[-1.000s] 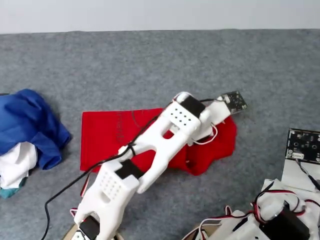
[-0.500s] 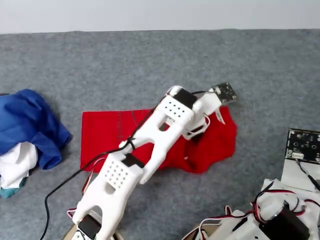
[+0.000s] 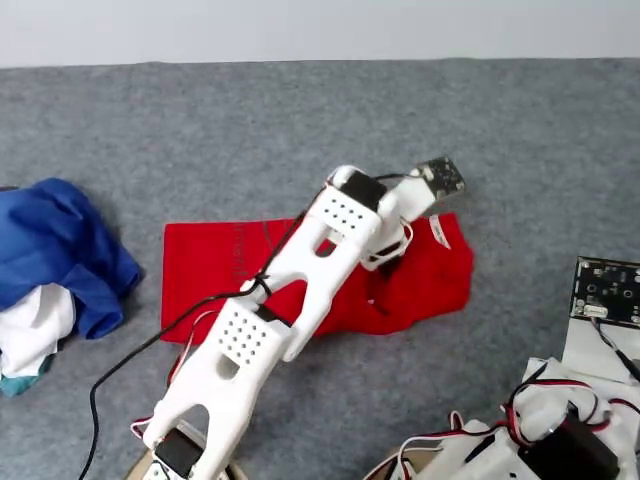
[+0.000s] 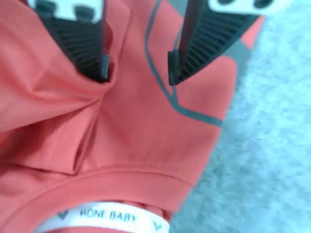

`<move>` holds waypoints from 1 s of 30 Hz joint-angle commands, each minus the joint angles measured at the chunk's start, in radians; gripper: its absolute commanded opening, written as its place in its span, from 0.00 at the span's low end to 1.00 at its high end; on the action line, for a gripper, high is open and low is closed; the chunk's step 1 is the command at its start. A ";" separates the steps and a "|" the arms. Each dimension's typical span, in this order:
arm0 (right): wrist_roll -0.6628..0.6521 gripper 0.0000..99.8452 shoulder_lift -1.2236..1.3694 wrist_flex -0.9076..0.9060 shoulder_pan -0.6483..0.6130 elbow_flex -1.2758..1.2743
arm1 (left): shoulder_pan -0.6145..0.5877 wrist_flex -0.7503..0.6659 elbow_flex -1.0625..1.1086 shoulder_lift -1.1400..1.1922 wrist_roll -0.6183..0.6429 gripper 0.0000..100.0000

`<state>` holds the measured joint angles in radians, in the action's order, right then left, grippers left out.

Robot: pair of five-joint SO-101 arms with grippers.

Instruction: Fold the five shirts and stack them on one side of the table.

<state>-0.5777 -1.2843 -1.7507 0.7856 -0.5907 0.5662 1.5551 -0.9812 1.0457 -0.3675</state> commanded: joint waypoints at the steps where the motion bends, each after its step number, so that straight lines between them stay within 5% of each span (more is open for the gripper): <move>1: 0.005 0.01 -0.001 -0.039 0.004 0.005 | -0.008 0.031 -0.048 -0.006 -0.008 0.21; 17: 0.124 0.01 0.450 0.139 -0.711 -0.043 | -0.025 0.072 -0.090 0.015 -0.002 0.21; 30: 0.124 0.01 0.685 0.467 -0.800 -0.146 | -0.063 0.084 -0.097 0.015 0.000 0.21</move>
<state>-0.4641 -0.6199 -1.3472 -0.0061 -0.7288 0.5155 1.6287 -1.0349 1.0733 -0.3675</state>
